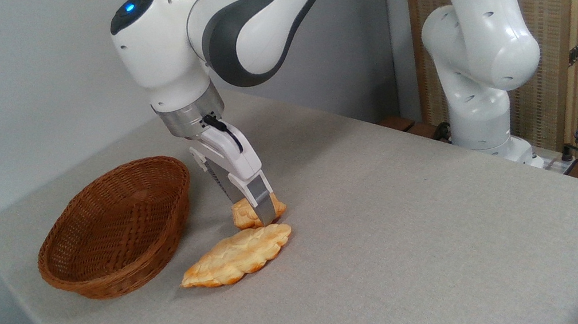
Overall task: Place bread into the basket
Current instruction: 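Close the gripper on the small bread piece and lift it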
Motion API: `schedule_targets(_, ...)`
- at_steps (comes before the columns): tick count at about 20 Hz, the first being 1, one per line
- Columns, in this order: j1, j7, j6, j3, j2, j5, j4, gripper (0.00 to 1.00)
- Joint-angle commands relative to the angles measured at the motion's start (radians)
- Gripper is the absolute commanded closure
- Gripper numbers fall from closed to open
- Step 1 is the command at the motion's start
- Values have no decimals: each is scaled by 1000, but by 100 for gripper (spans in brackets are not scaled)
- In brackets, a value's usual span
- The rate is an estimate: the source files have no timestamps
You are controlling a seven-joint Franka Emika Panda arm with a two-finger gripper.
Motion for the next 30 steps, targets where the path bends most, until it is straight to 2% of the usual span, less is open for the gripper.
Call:
schedule_targets(1, -19, 14, -2, 11, 10, -17, -6, 0)
schedule_targets(3, -25, 15, 0, 11, 14, -17, -9, 1)
schedule_targets(5, -33, 15, 0, 11, 18, -17, -9, 14)
schedule_targets(6, -33, 15, -2, 9, 16, -17, -7, 32)
schedule_targets(7, -33, 15, -2, 11, 16, -17, -7, 43)
schedule_targets(8, -33, 17, -2, 9, 16, -17, -7, 60)
schedule_targets(10, -33, 18, -2, 9, 16, -17, -7, 70)
schedule_targets(25, -33, 12, -8, 9, 4, -18, 5, 69)
schedule_targets(27, -33, 8, -17, 9, -5, -38, 33, 69)
schedule_targets(28, -34, 2, -23, 7, -9, -72, 63, 69)
schedule_targets(30, -34, -6, -23, -2, -9, -105, 108, 69)
